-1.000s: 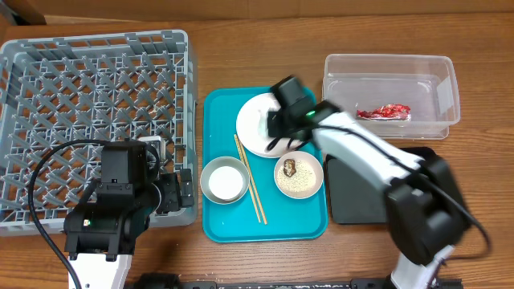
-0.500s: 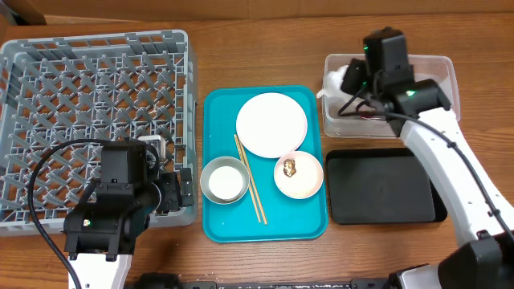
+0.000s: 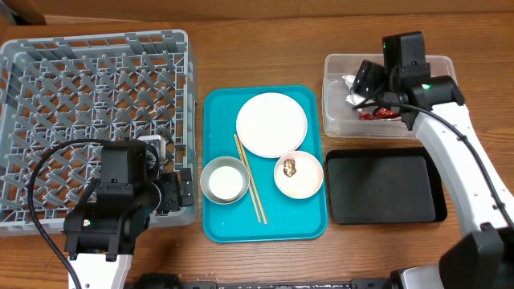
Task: Sort waste into correct bins and load items into the dishwasher
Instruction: 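Grasp the white tissue with the right gripper and drop it in the bin, then grasp the white rice bowl with the right gripper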
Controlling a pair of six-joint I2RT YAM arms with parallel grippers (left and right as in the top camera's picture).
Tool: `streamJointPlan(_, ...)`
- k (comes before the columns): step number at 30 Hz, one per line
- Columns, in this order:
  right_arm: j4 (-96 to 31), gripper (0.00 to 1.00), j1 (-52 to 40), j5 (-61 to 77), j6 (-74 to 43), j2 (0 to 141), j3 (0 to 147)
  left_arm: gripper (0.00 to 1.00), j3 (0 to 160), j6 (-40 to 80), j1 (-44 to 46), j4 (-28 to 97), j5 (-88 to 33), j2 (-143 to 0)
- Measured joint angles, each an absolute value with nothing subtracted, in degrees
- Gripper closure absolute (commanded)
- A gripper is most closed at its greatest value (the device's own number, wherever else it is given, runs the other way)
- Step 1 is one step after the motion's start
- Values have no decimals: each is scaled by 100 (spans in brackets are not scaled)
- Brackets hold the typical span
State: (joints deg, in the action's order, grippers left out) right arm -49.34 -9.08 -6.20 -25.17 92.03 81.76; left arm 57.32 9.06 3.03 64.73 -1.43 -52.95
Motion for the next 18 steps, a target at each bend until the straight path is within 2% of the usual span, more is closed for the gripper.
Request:
streamJointPlan(9,-6869,11,-1149,626,-1859,8031,8184,0,5739,906,303,6471,-143,-5295)
streamJointPlan(13,-6906,15,-1863,867,-1647,8016,8029,1,5739,906,303,6471,-143,-5295)
streamJointPlan(18,-6182,28,-3050,967,-1564,8049,7312,0,5739,906,303,6473,-143,-5295)
